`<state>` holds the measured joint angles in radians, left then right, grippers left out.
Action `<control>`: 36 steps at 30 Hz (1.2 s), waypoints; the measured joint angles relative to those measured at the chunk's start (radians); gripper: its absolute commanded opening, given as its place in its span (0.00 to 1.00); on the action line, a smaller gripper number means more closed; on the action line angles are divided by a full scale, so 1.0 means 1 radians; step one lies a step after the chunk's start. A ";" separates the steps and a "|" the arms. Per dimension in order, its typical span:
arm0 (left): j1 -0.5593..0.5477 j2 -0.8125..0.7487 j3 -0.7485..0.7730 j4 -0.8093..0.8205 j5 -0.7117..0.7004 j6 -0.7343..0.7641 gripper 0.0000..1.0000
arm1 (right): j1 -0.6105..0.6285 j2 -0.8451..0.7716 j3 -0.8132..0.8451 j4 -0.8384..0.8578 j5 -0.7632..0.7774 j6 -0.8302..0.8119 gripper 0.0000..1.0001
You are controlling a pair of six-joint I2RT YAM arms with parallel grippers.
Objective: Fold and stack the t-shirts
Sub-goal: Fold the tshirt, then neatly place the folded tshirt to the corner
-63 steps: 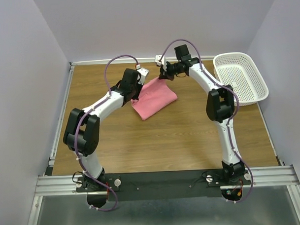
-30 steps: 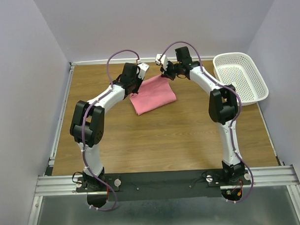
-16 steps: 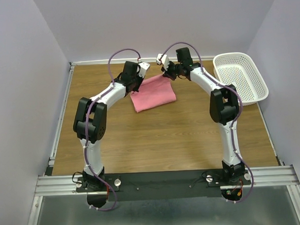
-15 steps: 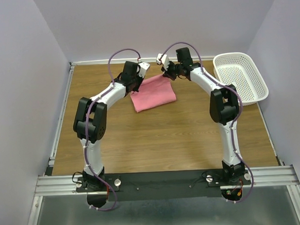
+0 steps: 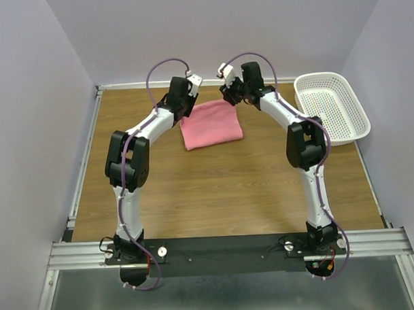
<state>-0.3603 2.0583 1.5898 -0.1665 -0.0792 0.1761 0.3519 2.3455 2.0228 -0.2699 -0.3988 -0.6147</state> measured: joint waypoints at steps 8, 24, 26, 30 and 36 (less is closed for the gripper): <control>0.063 0.051 0.254 0.015 -0.241 -0.048 0.68 | -0.001 0.113 0.143 0.144 0.245 0.305 0.62; 0.137 -0.940 -0.612 0.187 -0.042 -0.259 0.97 | -0.100 -0.229 -0.442 0.162 -0.111 0.713 0.80; 0.138 -1.074 -0.685 0.214 -0.011 -0.275 0.97 | -0.097 -0.229 -0.449 0.146 -0.111 0.743 0.78; 0.145 -1.181 -0.790 0.294 0.106 -0.349 0.86 | -0.092 -0.233 -0.452 0.140 -0.110 0.739 0.79; 0.150 -0.737 -0.793 0.379 0.352 -0.539 0.88 | -0.094 -0.362 -0.524 0.039 -0.250 0.569 0.79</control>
<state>-0.2108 1.3216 0.7971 0.2127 0.2729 -0.3626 0.2577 1.9831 1.4986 -0.2314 -0.6487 -0.0456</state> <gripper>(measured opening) 0.883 0.786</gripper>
